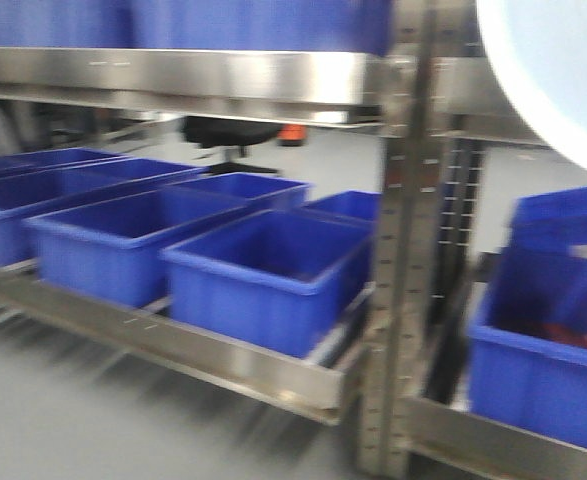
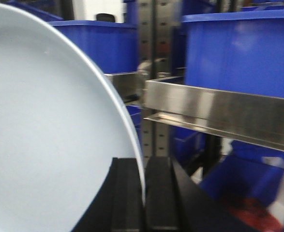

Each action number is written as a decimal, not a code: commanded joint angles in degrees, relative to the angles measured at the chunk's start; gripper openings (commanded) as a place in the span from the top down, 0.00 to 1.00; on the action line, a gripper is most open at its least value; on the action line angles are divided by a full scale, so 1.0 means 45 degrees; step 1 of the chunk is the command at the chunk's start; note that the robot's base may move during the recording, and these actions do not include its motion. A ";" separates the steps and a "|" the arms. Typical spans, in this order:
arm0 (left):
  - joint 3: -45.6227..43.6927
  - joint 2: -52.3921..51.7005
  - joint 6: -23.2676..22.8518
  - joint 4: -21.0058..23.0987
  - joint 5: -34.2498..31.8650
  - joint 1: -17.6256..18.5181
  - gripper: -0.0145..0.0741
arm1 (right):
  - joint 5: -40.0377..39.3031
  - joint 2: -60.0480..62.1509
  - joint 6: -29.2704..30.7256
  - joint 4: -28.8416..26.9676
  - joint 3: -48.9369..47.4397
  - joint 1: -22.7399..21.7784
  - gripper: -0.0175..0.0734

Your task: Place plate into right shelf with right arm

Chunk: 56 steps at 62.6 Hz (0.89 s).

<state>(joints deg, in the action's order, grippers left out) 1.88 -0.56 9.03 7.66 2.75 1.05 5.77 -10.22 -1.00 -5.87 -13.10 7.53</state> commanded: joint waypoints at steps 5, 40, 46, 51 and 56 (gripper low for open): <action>0.0131 -0.0130 -0.0090 0.0104 -0.1147 0.0026 0.98 | -0.1283 -0.0126 0.0019 -0.0033 -0.0388 -0.0066 0.74; 0.0131 -0.0130 -0.0090 0.0104 -0.1147 0.0026 0.98 | -0.1283 -0.0126 0.0019 -0.0033 -0.0388 -0.0066 0.74; 0.0131 -0.0130 -0.0090 0.0104 -0.1147 0.0026 0.98 | -0.1283 -0.0126 0.0019 -0.0033 -0.0388 -0.0066 0.74; 0.0131 -0.0130 -0.0090 0.0104 -0.1147 0.0026 0.98 | -0.1283 -0.0126 0.0019 -0.0033 -0.0388 -0.0066 0.74; 0.0131 -0.0130 -0.0090 0.0104 -0.1147 0.0026 0.98 | -0.1283 -0.0126 0.0019 -0.0033 -0.0388 -0.0066 0.74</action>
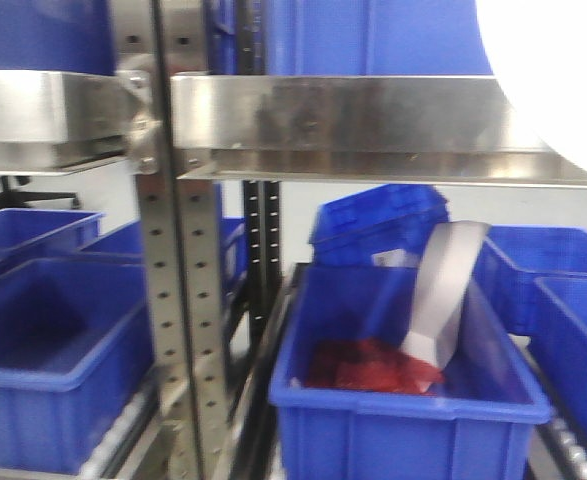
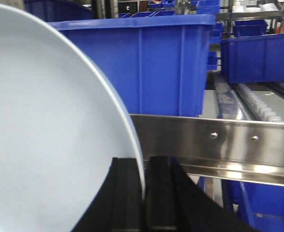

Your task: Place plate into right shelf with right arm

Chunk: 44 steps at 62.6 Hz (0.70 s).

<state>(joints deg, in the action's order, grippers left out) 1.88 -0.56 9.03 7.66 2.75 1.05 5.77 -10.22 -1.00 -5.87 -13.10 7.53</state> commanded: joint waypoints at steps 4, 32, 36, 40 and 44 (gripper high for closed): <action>0.0131 -0.0130 -0.0090 0.0104 -0.1147 0.0026 0.98 | -0.1283 -0.0126 0.0019 -0.0033 -0.0388 -0.0066 0.74; 0.0131 -0.0130 -0.0090 0.0104 -0.1147 0.0026 0.98 | -0.1283 -0.0126 0.0019 -0.0033 -0.0388 -0.0066 0.74; 0.0131 -0.0130 -0.0090 0.0104 -0.1147 0.0026 0.98 | -0.1283 -0.0126 0.0019 -0.0033 -0.0388 -0.0066 0.74; 0.0131 -0.0130 -0.0090 0.0104 -0.1147 0.0026 0.98 | -0.1283 -0.0126 0.0019 -0.0033 -0.0388 -0.0066 0.74; 0.0131 -0.0130 -0.0090 0.0104 -0.1147 0.0026 0.98 | -0.1283 -0.0126 0.0019 -0.0002 -0.0388 -0.0066 0.74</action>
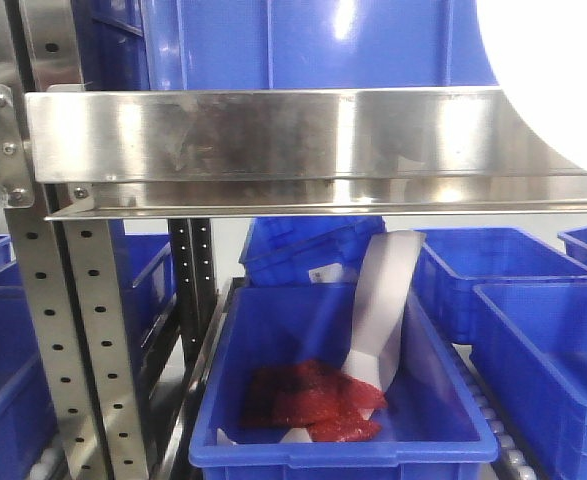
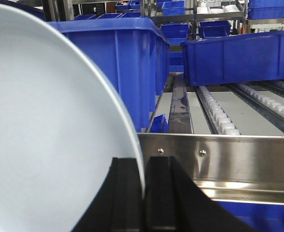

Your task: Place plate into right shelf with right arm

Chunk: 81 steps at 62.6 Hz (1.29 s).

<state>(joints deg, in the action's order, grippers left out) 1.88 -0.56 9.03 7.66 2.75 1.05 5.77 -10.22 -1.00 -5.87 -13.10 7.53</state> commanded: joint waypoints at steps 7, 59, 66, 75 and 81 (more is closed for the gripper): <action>0.0131 -0.0130 -0.0090 0.0104 -0.1147 0.0026 0.98 | -0.1283 -0.0126 0.0019 -0.0002 -0.0388 -0.0066 0.74; 0.0131 -0.0130 -0.0090 0.0104 -0.1147 0.0026 0.98 | -0.2490 -0.0211 -0.0028 -0.0404 -0.0740 -0.0066 0.74; 0.0131 -0.0130 -0.0090 0.0104 -0.1147 0.0026 0.98 | -0.1996 -0.0914 -0.0028 -0.0404 -0.1778 -0.0066 0.74; 0.0131 -0.0130 -0.0090 0.0104 -0.1147 0.0026 0.98 | -0.1958 -0.2698 -0.0016 -0.0404 -0.3646 -0.0066 0.74; 0.0131 -0.0130 -0.0090 0.0104 -0.1147 0.0026 0.98 | -0.1958 -0.4228 -0.0016 -0.0404 -0.5175 -0.0053 0.74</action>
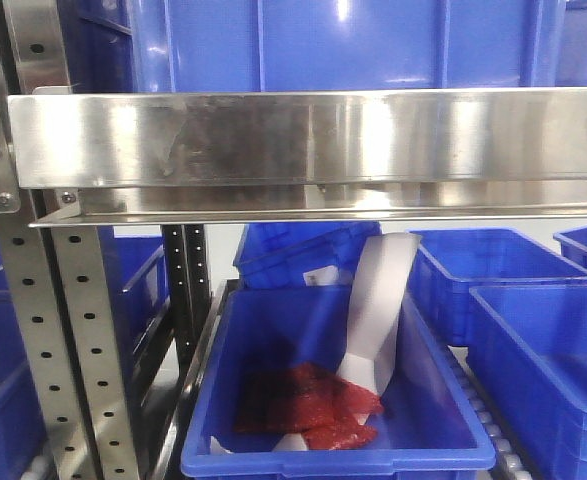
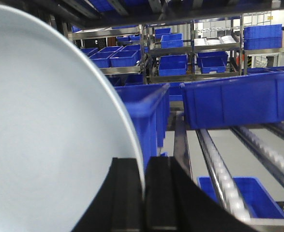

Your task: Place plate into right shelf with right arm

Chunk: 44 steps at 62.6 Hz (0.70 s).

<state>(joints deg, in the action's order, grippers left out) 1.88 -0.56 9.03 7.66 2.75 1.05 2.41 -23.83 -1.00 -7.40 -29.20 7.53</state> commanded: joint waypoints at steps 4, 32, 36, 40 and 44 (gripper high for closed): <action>0.0131 -0.0130 -0.0090 0.0104 -0.1147 0.0026 0.98 | -0.1211 -0.2120 -0.0016 -0.0064 -0.2735 -0.0043 0.74; 0.0131 -0.0130 -0.0090 0.0104 -0.1147 0.0026 0.98 | -0.1077 -0.9158 0.0009 -0.0004 -0.9165 0.1338 0.74; 0.0131 -0.0130 -0.0090 0.0104 -0.1147 0.0026 0.98 | -0.1453 -0.9986 0.0009 0.0079 -0.9915 0.1371 0.74; 0.0131 -0.0130 -0.0090 0.0104 -0.1147 0.0026 0.98 | -0.1798 -1.0756 0.0009 0.0079 -1.0613 0.1371 0.74; 0.0131 -0.0130 -0.0090 0.0104 -0.1147 0.0026 0.98 | -0.1935 -1.1373 0.0009 0.0079 -1.1230 0.1371 0.74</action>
<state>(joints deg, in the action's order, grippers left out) 1.88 -0.56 9.03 7.66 2.75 1.05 1.27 -73.50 -1.01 -7.40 -74.30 13.59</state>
